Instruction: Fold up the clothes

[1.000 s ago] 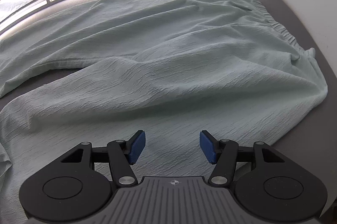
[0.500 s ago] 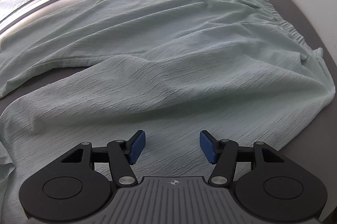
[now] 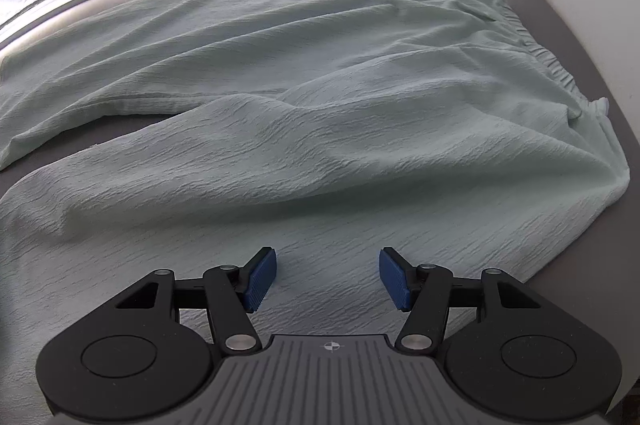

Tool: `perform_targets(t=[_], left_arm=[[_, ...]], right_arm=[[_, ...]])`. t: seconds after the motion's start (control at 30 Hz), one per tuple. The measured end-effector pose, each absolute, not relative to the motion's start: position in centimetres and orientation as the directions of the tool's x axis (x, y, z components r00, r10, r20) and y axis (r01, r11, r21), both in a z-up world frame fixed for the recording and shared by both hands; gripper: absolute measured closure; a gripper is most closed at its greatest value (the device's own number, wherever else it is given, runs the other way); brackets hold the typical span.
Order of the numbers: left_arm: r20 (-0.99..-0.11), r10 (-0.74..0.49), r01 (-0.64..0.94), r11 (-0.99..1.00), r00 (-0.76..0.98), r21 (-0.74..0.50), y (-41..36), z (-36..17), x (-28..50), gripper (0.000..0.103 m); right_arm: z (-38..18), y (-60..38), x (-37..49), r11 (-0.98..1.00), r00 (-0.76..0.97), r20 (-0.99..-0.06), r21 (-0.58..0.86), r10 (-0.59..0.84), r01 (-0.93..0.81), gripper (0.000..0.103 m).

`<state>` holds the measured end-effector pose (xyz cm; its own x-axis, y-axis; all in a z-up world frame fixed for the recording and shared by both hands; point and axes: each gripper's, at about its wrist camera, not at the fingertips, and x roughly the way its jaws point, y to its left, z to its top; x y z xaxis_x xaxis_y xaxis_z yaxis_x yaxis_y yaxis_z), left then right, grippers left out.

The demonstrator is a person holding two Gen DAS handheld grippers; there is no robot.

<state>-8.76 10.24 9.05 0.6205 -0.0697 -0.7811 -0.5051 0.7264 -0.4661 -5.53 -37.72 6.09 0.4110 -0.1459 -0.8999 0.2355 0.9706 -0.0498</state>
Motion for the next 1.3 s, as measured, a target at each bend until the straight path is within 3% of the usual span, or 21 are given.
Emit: perform_targets(t=[0.33,0.4,0.5,0.6,0.77,0.83,0.93,1.07,1.13,1.23,1.3], left_arm=[[-0.776,0.117,-0.659,0.615,0.619,-0.433,23.7,9.7,-6.4,0.098],[-0.796,0.104,-0.664,0.622,0.596,-0.415,25.4,8.9,-5.3,0.098],[-0.816,0.011,-0.609,0.672,0.577,-0.422,26.1,8.0,-4.6,0.097],[-0.821,-0.135,-0.469,0.765,0.555,-0.442,24.1,6.9,-5.5,0.078],[-0.834,-0.313,-0.284,0.836,0.455,-0.469,18.5,5.1,-9.4,0.071],[-0.825,-0.359,-0.278,0.818,0.437,-0.504,17.2,4.4,-10.7,0.054],[-0.833,-0.369,-0.292,0.812,0.413,-0.505,15.4,3.3,-11.8,0.054],[-0.854,-0.330,-0.298,0.834,0.403,-0.463,14.5,2.6,-11.6,0.057],[-0.861,-0.314,-0.296,0.845,0.399,-0.445,14.3,2.6,-11.3,0.090],[-0.879,-0.267,-0.318,0.858,0.395,-0.404,14.8,2.5,-11.2,0.100],[-0.879,-0.255,-0.332,0.855,0.402,-0.399,15.7,2.8,-11.3,0.101]], right_arm=[[6.3,-36.4,-5.6,0.966,0.401,-0.900,-0.069,-0.168,0.248,0.041],[6.3,-35.9,-5.7,0.968,0.397,-0.901,-0.079,-0.172,0.238,0.041],[6.3,-35.0,-5.8,0.971,0.385,-0.907,-0.088,-0.171,0.223,0.041],[6.4,-34.1,-6.0,0.973,0.385,-0.906,-0.100,-0.175,0.208,0.041],[6.4,-33.1,-6.1,0.977,0.379,-0.911,-0.095,-0.163,0.193,0.041],[6.3,-32.7,-6.1,0.979,0.381,-0.911,-0.093,-0.157,0.183,0.041],[6.2,-32.0,-6.1,0.983,0.384,-0.912,-0.084,-0.143,0.164,0.036],[6.3,-30.9,-6.0,0.988,0.396,-0.910,-0.077,-0.124,0.133,0.035],[6.3,-30.4,-6.0,0.990,0.401,-0.908,-0.081,-0.122,0.118,0.035],[6.4,-29.7,-6.1,0.992,0.406,-0.906,-0.086,-0.119,0.097,0.035],[6.4,-29.6,-6.2,0.992,0.404,-0.907,-0.086,-0.118,0.097,0.035]])
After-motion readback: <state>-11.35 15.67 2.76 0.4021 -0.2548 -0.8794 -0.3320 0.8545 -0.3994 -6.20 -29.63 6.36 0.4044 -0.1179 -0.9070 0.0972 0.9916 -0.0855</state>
